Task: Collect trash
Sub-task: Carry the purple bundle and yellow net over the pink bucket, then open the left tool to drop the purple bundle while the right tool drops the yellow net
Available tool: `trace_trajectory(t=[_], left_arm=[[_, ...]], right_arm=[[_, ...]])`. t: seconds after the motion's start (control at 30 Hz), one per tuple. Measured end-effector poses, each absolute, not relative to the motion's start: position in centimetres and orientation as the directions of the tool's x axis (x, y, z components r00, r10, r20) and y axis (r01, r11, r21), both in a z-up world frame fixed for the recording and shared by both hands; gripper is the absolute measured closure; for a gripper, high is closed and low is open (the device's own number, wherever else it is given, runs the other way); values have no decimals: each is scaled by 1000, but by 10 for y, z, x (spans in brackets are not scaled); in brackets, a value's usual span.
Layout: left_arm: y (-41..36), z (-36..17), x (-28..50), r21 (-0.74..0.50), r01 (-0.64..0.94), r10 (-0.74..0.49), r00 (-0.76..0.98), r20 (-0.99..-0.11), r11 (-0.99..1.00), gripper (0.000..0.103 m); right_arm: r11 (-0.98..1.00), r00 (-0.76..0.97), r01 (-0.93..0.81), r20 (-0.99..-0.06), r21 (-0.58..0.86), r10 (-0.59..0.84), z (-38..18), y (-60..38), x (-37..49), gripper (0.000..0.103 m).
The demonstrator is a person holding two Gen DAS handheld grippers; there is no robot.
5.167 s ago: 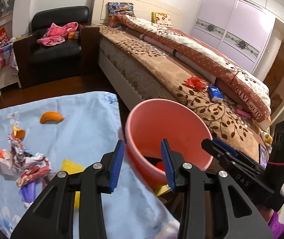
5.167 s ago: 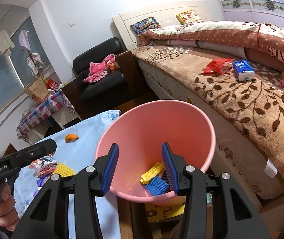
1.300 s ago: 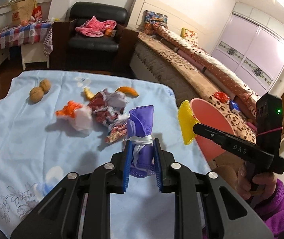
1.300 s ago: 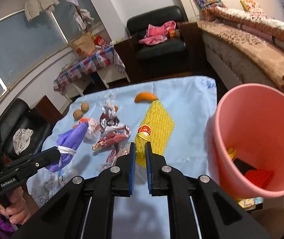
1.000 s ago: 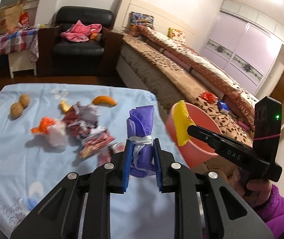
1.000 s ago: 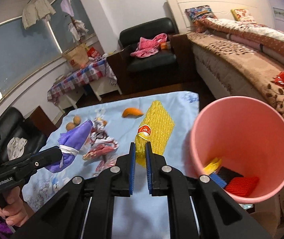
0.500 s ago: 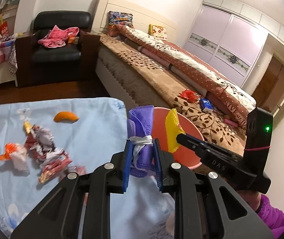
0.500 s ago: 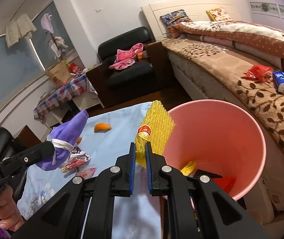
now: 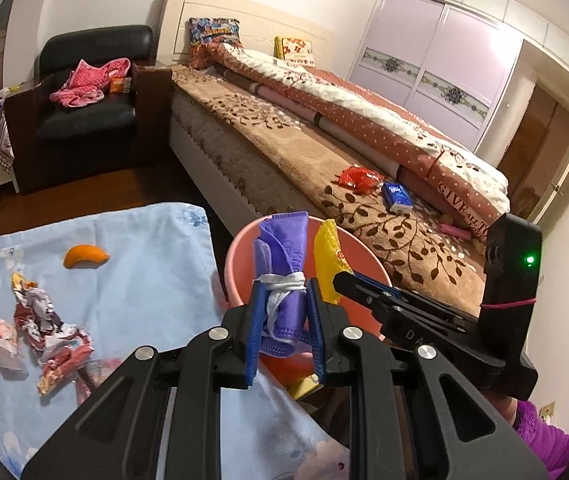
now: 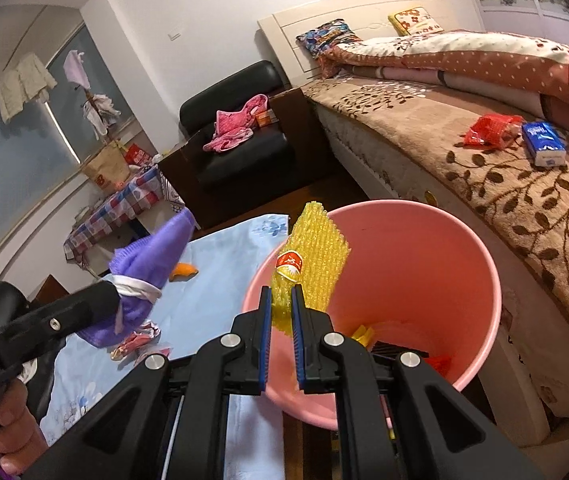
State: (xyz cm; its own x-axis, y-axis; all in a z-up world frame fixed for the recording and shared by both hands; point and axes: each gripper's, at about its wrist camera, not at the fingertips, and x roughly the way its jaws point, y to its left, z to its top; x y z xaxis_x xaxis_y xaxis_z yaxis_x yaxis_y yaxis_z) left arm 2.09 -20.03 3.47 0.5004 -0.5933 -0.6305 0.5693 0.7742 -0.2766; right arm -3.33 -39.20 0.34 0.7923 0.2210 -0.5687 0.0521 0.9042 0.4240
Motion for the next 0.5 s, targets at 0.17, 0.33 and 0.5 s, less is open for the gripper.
trace_trajectory(t=[0.17,0.33,0.5], left_arm=[[-219,24,28,-269,569,-579,478,-661,777,82],[-236,11,33,-235,574,-551,470,-689,784,82],[-243,1,36,-236,572,-541,453,-708,786,82]], right_arm=[[893,790,71,-572,444,221,-5,-404,-34,94],[887,782,80,-581,455,227,-13,-409,-34,94],[881,780,92,-583,463,225,-20,-417,-33,94]])
